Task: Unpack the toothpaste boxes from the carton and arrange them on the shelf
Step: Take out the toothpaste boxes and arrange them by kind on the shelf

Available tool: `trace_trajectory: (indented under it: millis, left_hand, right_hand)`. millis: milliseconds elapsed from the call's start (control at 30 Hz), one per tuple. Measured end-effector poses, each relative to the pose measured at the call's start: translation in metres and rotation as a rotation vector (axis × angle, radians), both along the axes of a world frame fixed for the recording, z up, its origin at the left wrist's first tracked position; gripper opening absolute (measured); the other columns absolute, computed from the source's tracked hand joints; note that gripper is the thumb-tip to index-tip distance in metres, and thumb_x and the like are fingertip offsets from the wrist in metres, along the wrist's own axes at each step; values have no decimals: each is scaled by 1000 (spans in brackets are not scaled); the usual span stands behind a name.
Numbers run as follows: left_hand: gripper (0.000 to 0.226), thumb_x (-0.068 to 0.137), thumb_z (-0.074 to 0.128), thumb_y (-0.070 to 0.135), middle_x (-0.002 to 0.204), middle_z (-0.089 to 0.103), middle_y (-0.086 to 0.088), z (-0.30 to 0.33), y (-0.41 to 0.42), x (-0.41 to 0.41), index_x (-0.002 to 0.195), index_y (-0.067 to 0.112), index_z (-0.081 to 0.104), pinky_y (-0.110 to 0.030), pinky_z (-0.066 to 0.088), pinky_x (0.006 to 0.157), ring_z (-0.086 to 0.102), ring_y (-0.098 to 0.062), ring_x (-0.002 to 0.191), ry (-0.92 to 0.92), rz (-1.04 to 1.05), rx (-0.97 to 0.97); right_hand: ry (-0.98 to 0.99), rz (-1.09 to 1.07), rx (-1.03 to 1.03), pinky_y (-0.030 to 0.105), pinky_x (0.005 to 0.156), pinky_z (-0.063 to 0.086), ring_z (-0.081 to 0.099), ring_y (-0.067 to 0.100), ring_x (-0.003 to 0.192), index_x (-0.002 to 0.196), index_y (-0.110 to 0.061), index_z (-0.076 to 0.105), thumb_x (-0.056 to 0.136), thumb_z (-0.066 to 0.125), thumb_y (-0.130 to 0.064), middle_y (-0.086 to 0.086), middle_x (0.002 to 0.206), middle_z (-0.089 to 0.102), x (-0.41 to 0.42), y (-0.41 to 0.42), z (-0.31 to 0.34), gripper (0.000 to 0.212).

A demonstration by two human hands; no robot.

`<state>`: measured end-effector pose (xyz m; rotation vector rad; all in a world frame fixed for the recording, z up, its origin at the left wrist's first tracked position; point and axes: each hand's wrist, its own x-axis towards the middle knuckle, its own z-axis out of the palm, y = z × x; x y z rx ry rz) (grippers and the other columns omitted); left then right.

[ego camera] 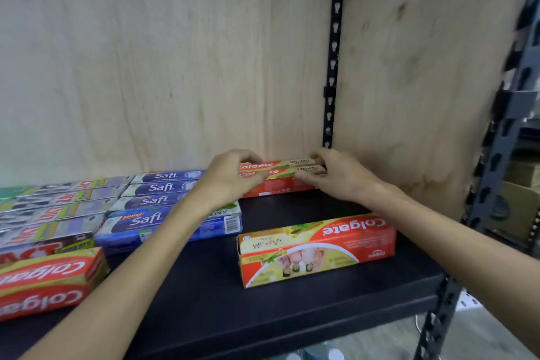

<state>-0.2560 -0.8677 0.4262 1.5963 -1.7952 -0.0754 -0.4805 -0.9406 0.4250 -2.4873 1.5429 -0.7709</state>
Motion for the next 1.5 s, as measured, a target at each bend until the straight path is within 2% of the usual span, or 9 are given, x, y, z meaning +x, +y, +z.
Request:
trace_trajectory:
  millis: [167,400,567,667,900,1100,1267,1400,1500]
  left_hand:
    - [16,97,61,33,100,74,13,-12,89,-25,98,24,75,-20,50,87,67,-4,99,269,-224,-86]
    - [36,84,66,54,105,70,18,-48,144,-20,112,31,70,-31,54,88,66,-2,95,121,-154,14]
    - [43,92,61,49,123,67,10,-54,152,-10,131,30,63,-36,51,98,64,-4,107,74,-93,17]
    - [51,92,62,49,126,55,4,-59,152,-17,138,27,57,-40,48,103,59,-13,114,49,-10,-15]
    - [23,91,67,41,101,64,13,-67,175,-64,107,27,57,-28,51,86,61,-1,94,234,-12,-69]
    - [42,92,49,64,109,71,20,-58,204,-85,118,36,65,-8,44,87,61,12,103,361,-264,131]
    - [47,85,58,69,109,66,21,-49,206,-54,122,39,54,-11,45,78,59,13,95,174,-133,116]
    - [48,94,59,52,120,60,12,-46,202,-23,134,26,50,-12,43,76,57,1,98,72,-61,133]
    - [53,96,57,47,134,57,5,-42,197,-3,143,23,47,-17,42,82,50,-2,108,11,-52,155]
  right_hand:
    - [-227,32,-118,33,80,56,65,1,82,100,-30,73,89,58,-57,-16,87,72,-37,73,-17,32]
    - [-398,-20,-6,4,67,40,58,1,89,115,-25,68,99,46,-50,-6,109,67,-62,142,-49,37]
    - [-419,139,164,24,96,50,59,-1,112,138,-37,49,94,59,-49,-17,130,58,-85,172,-58,47]
    - [-468,144,110,33,95,55,65,0,107,134,-35,53,87,70,-45,-15,122,65,-98,187,-67,50]
    - [-623,-67,-125,5,72,45,60,-7,88,117,-26,65,72,85,-41,-13,102,67,-85,238,-77,51]
    - [-724,29,-39,16,81,54,64,-4,94,127,-31,61,79,79,-43,-12,110,65,-33,280,-78,53]
    - [-572,238,213,25,97,52,62,-2,108,136,-36,54,89,56,-18,-12,121,63,-14,282,-75,51]
    - [-575,126,70,10,85,48,60,-8,101,131,-32,60,95,52,-15,-13,117,66,-27,256,-68,40]
    - [-602,-6,-39,15,78,47,60,-2,93,129,-26,59,99,53,-26,-6,119,64,-32,230,-60,31]
